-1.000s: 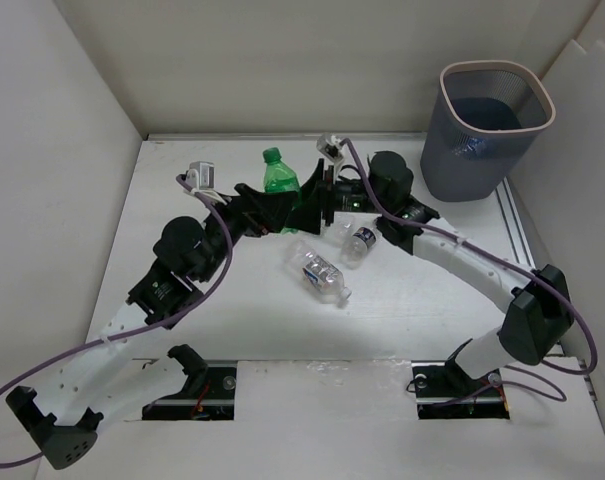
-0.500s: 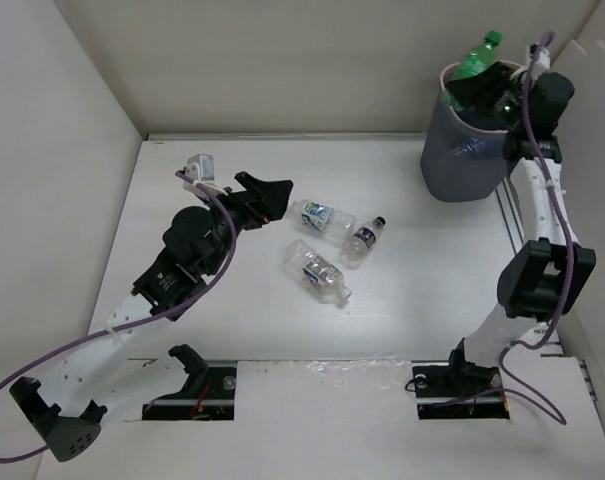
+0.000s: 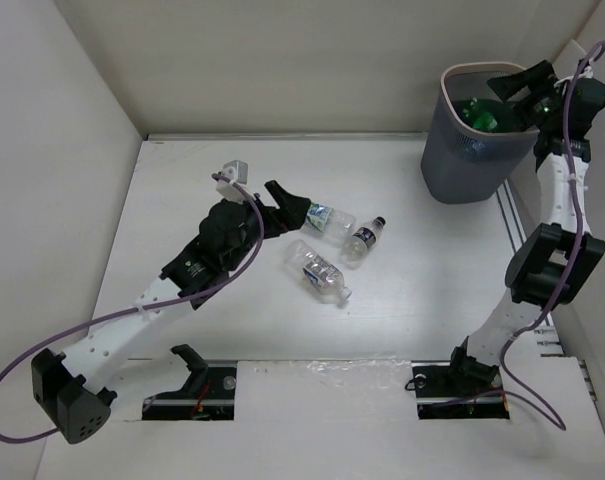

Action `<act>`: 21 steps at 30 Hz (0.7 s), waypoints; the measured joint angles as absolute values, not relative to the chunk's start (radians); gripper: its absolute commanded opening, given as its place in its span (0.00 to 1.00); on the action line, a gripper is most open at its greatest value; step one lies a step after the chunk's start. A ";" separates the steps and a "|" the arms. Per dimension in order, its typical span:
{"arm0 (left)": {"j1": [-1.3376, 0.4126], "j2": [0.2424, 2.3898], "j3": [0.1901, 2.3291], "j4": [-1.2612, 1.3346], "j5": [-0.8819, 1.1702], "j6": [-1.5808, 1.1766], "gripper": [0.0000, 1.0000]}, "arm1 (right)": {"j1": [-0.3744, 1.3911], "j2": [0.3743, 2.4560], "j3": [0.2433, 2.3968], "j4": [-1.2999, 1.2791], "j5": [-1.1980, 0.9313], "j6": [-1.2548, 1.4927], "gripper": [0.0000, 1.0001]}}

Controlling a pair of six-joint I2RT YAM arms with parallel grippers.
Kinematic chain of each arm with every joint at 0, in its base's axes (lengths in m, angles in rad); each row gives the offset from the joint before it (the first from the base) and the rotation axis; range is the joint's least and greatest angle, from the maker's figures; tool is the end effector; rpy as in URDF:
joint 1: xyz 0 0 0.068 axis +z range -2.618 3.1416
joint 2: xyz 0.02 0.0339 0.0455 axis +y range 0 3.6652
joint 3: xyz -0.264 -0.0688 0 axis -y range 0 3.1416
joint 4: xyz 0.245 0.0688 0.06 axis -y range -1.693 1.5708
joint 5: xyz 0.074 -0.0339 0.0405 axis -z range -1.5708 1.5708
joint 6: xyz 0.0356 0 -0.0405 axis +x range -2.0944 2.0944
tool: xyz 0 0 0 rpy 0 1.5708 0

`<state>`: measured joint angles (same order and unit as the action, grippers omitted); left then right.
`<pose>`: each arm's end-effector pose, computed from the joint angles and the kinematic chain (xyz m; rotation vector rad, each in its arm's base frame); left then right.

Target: Put the plastic bottles in the bin

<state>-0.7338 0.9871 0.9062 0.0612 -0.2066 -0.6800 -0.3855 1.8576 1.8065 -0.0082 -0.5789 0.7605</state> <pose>0.1775 -0.1502 0.3717 -0.1242 1.6659 -0.9274 0.4206 -0.1497 0.4080 0.4939 1.6001 0.7550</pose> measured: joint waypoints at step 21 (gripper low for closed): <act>-0.733 1.259 0.762 -0.102 -0.080 -1.152 1.00 | -0.266 1.357 1.500 -0.086 -0.541 0.696 1.00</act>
